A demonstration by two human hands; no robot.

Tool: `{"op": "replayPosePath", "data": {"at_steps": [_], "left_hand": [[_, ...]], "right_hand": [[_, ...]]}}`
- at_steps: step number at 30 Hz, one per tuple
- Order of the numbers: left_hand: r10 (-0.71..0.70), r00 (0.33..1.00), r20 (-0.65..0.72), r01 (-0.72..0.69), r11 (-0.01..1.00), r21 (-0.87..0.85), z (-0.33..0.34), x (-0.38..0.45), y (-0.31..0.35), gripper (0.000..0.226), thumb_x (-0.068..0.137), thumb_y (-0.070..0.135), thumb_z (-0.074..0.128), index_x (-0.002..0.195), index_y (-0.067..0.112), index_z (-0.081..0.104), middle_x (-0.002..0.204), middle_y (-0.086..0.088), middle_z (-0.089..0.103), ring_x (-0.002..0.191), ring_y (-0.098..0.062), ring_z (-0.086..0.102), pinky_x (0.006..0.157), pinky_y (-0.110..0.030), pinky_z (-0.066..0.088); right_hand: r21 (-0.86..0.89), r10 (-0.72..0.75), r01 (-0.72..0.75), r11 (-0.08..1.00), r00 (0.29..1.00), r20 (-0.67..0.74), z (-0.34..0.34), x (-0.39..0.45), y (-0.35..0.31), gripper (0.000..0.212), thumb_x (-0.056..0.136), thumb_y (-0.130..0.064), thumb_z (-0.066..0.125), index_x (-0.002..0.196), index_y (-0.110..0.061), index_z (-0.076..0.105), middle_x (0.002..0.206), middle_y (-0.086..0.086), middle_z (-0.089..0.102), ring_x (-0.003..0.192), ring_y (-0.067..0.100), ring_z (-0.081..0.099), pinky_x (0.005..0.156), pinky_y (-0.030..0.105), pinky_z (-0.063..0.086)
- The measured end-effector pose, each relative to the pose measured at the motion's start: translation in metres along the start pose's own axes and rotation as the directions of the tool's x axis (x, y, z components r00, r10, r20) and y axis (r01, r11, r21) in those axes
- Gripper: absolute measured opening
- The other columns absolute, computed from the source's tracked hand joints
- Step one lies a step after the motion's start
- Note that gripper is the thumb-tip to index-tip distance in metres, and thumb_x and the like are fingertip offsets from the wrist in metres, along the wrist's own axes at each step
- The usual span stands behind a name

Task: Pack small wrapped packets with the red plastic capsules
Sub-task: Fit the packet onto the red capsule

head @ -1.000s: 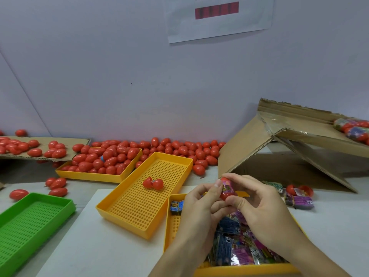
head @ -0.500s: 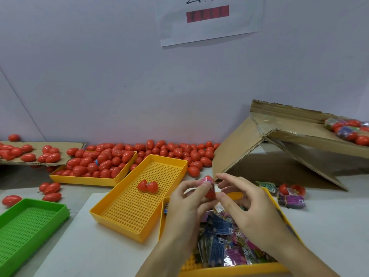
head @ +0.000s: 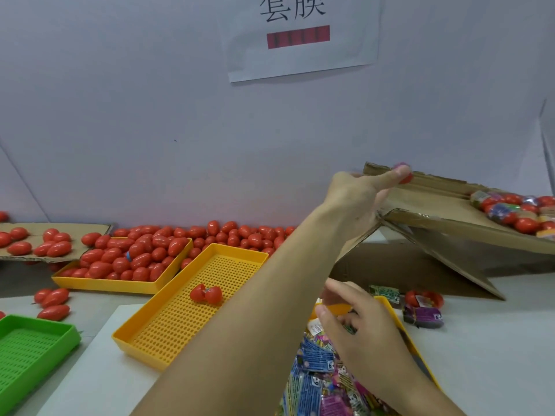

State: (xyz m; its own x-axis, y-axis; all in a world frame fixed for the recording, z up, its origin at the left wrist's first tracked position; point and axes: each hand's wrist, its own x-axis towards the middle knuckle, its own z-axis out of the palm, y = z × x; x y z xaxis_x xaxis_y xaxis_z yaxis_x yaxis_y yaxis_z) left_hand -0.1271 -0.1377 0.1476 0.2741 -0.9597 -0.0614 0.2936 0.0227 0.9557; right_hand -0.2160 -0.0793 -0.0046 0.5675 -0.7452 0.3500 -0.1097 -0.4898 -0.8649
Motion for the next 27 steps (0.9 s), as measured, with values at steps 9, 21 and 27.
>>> {"op": "replayPosePath", "data": {"at_steps": [9,21,27], "left_hand": [[0.446,0.850,-0.280,-0.076,0.631,0.772,-0.109,-0.017,-0.062,0.018,0.092,0.002,0.061,0.106,0.006,0.072,0.104,-0.007,0.072,0.077,-0.012,0.063,0.065,-0.014,0.051],[0.368,0.927,-0.076,0.182,-0.262,0.948,-0.167,-0.005,-0.093,0.045,0.088,0.052,0.063,0.116,0.017,0.062,0.128,-0.011,0.049,0.121,-0.030,0.039,0.097,-0.039,0.040],[0.452,0.884,-0.117,0.261,-0.271,0.927,-0.167,-0.001,-0.105,0.040,0.092,0.051,0.058,0.115,0.018,0.062,0.132,-0.010,0.049,0.126,-0.029,0.037,0.097,-0.039,0.039]], "right_hand": [[-0.073,-0.037,0.038,0.997,0.999,0.018,-0.002,0.000,-0.003,0.028,0.097,-0.016,0.060,0.113,-0.036,0.071,0.106,-0.029,0.065,0.107,-0.004,0.061,0.086,0.021,0.056],[-0.064,-0.042,0.044,0.997,0.999,0.027,0.000,0.000,-0.003,0.035,0.096,-0.010,0.061,0.106,-0.042,0.070,0.101,-0.031,0.065,0.098,-0.003,0.063,0.072,0.017,0.055],[-0.064,-0.042,0.043,0.997,0.999,0.023,0.000,0.000,-0.003,0.035,0.096,-0.010,0.061,0.105,-0.043,0.069,0.101,-0.030,0.065,0.098,-0.003,0.062,0.068,0.013,0.051]]}}
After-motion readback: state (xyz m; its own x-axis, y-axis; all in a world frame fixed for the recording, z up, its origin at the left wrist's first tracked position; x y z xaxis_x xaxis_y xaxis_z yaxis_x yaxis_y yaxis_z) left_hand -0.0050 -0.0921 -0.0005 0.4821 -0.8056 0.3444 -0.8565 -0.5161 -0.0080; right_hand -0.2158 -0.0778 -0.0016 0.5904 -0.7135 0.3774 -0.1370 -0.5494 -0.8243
